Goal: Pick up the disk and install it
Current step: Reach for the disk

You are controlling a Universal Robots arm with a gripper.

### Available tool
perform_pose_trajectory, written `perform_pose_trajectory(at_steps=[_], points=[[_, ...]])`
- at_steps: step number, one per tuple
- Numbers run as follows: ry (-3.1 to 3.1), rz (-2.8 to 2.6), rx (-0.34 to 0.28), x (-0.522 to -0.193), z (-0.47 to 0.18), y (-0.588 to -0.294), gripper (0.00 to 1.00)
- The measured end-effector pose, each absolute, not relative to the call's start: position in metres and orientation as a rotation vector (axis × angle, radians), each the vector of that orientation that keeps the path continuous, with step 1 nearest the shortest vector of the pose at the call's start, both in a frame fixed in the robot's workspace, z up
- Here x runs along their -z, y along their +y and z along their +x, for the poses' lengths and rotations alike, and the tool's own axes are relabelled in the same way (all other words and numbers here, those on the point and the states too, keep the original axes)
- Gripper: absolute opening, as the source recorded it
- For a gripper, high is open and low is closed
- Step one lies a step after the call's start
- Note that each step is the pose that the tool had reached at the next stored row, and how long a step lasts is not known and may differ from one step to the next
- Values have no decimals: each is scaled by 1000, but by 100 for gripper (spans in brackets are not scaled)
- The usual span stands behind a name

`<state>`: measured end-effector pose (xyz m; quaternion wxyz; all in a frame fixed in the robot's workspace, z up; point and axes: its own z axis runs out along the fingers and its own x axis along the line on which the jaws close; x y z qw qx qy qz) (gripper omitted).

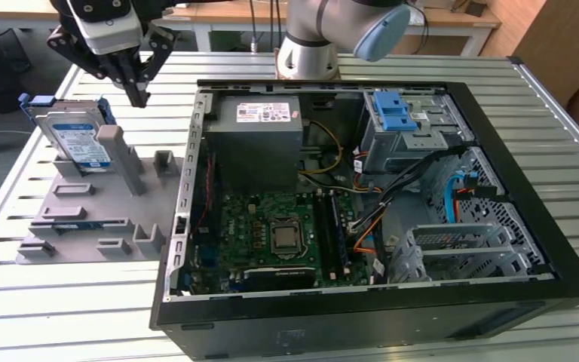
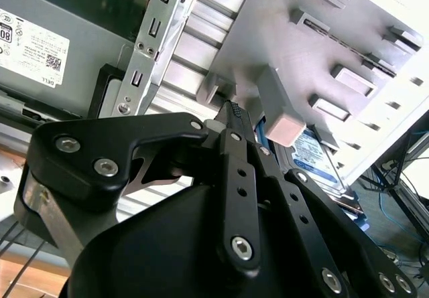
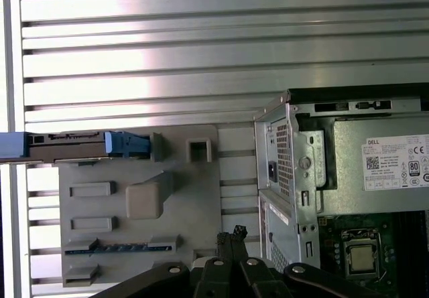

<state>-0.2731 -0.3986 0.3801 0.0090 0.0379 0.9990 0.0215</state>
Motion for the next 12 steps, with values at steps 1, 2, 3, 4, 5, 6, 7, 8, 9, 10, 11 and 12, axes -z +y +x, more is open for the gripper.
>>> perform_pose_trajectory(at_steps=[1,2,3,4,5,6,7,8,9,10,11,12], points=[[3121,119,-67,-380,-273,-399,11],[3121,119,-67,-380,-274,-399,11],[3121,119,-67,-380,-274,-399,11],[3121,119,-67,-380,-274,-399,11],[3121,119,-67,-380,-274,-399,11],[3121,119,-67,-380,-275,-399,11],[3121,119,-67,-380,-275,-399,11],[3121,118,-67,-380,-275,-399,11],[3121,119,-67,-380,-275,-399,11],[3121,119,-67,-380,-276,-399,11],[3121,119,-67,-380,-276,-399,11],[3121,119,-67,-379,-276,-399,11]])
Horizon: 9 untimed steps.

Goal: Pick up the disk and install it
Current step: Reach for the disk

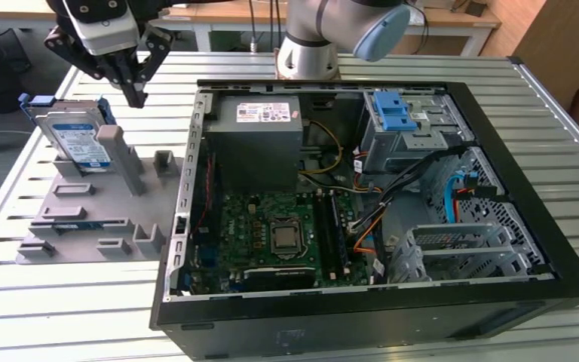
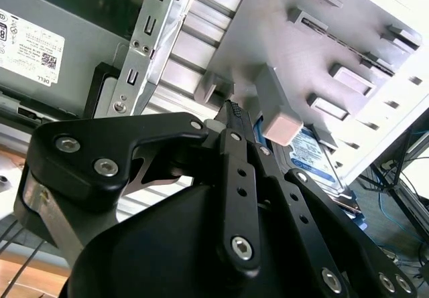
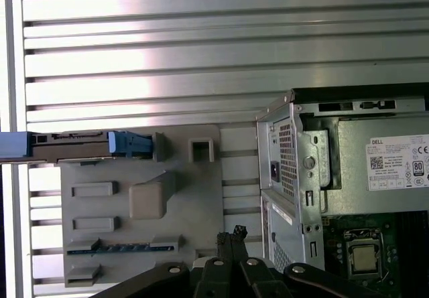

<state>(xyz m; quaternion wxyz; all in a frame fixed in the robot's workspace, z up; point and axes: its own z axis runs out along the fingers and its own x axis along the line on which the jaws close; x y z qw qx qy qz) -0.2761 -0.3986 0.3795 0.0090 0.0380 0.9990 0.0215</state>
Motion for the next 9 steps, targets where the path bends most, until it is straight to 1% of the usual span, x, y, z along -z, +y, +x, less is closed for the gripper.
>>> perform_pose_trajectory(at_steps=[9], points=[[3121,119,-67,-379,-278,-399,11]])
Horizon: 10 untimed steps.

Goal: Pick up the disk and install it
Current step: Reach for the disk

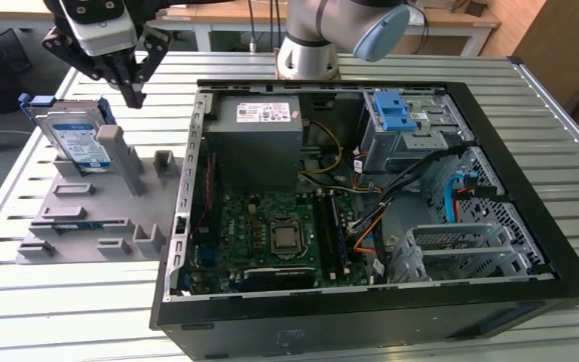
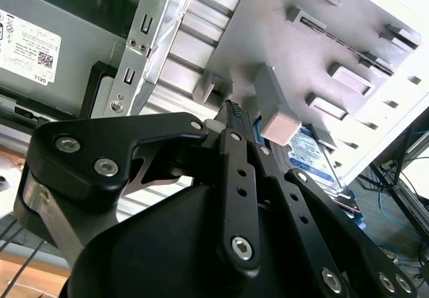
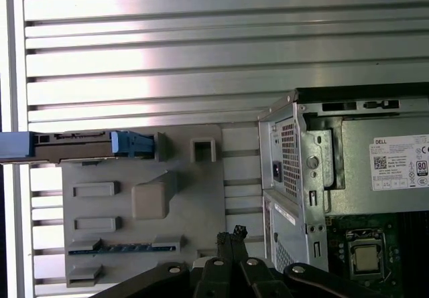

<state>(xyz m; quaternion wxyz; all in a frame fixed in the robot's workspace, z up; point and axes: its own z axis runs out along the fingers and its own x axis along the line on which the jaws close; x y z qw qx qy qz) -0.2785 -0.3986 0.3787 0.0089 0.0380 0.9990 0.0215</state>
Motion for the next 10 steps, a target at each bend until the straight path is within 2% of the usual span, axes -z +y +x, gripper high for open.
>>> perform_pose_trajectory(at_steps=[10], points=[[3121,118,-67,-378,-282,-399,11]])
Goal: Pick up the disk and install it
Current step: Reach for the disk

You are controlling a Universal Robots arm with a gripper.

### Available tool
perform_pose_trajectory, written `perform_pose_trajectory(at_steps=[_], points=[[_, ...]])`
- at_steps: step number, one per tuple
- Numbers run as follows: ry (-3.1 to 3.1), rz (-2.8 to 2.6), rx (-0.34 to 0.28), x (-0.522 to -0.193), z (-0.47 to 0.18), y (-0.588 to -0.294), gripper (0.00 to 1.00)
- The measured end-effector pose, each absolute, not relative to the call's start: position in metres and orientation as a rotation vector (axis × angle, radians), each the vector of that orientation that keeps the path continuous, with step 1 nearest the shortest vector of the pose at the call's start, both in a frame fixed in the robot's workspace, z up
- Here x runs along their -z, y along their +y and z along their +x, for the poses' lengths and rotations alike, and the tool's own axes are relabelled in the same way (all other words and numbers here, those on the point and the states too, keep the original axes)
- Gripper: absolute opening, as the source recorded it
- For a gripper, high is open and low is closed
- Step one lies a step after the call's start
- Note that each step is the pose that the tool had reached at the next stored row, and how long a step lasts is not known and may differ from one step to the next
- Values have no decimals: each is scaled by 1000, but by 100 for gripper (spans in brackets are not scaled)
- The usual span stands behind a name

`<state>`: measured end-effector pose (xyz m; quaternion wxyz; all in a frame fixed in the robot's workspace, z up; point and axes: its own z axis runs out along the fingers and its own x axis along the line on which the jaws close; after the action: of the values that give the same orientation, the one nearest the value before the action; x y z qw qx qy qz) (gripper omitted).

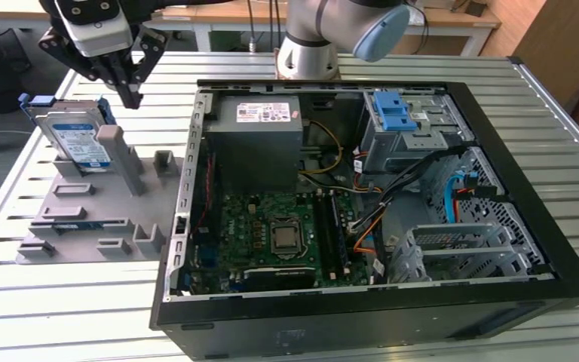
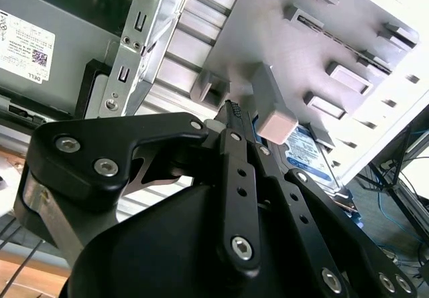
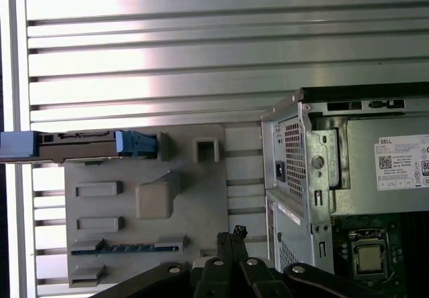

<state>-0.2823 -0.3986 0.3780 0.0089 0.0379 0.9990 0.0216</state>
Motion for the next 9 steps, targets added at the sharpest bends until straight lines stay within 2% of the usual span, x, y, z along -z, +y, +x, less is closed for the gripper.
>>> perform_pose_trajectory(at_steps=[9], points=[[3121,119,-67,-377,-286,-399,11]])
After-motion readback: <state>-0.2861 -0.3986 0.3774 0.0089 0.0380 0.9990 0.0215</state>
